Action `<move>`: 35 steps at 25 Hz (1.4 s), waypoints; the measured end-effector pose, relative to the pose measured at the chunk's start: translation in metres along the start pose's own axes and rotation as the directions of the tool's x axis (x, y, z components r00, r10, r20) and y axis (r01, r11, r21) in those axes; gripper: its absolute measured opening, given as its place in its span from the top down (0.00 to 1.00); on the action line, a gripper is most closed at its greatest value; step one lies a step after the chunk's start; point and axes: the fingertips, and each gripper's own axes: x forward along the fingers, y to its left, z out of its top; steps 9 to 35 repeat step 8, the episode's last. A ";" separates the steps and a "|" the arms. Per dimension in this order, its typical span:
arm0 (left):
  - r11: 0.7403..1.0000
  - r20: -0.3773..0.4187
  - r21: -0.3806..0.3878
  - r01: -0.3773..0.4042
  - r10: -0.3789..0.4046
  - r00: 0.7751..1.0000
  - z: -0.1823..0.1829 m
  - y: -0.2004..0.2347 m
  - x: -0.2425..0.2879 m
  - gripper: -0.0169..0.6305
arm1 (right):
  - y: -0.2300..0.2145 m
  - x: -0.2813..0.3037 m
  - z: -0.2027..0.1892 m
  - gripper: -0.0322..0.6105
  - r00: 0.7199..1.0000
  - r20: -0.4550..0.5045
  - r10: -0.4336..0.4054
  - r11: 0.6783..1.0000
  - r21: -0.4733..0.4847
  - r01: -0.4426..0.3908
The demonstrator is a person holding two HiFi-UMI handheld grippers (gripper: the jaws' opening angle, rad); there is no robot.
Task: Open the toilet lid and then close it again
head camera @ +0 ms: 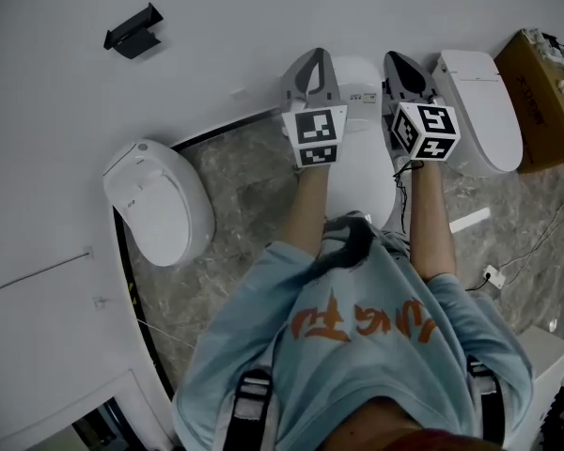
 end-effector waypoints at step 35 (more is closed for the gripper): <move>1.000 0.003 -0.004 0.013 -0.013 1.000 -0.007 0.006 0.003 0.93 | 0.010 0.009 -0.005 0.93 1.000 -0.019 -0.001 0.998 -0.066 0.000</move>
